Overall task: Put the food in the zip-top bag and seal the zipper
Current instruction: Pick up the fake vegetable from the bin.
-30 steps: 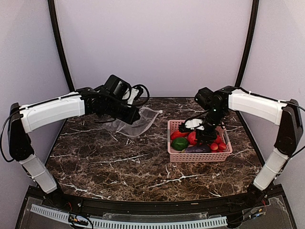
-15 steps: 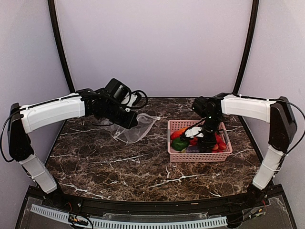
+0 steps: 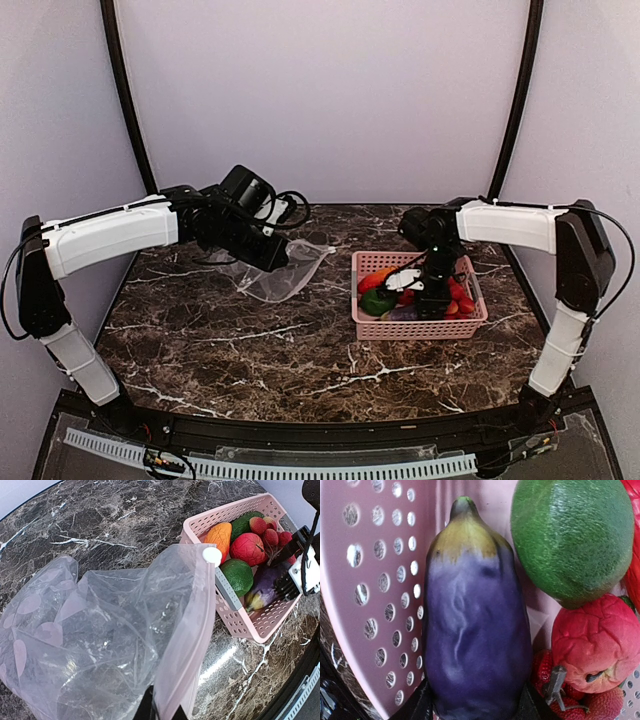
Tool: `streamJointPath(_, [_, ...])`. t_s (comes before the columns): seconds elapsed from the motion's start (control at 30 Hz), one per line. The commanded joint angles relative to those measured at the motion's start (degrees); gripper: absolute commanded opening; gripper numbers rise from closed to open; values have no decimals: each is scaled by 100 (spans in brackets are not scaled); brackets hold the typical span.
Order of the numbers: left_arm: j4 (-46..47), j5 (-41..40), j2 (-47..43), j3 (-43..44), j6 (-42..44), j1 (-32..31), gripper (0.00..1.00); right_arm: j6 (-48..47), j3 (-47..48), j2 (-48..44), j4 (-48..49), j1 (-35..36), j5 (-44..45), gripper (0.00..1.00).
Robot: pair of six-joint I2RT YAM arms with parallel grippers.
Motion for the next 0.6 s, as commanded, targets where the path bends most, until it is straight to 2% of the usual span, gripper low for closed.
streamJointPath(0.0, [-269, 31, -120, 135, 2, -33, 6, 102, 144, 161, -48, -33, -56, 40])
streamJointPath(0.23, [-118, -22, -226, 172, -204, -34, 6, 122, 990, -649, -493, -91, -766, 35])
streamJointPath(0.57, [365, -42, -286, 218, -845, -34, 4, 330, 1406, -1035, -415, -132, -2299, 33])
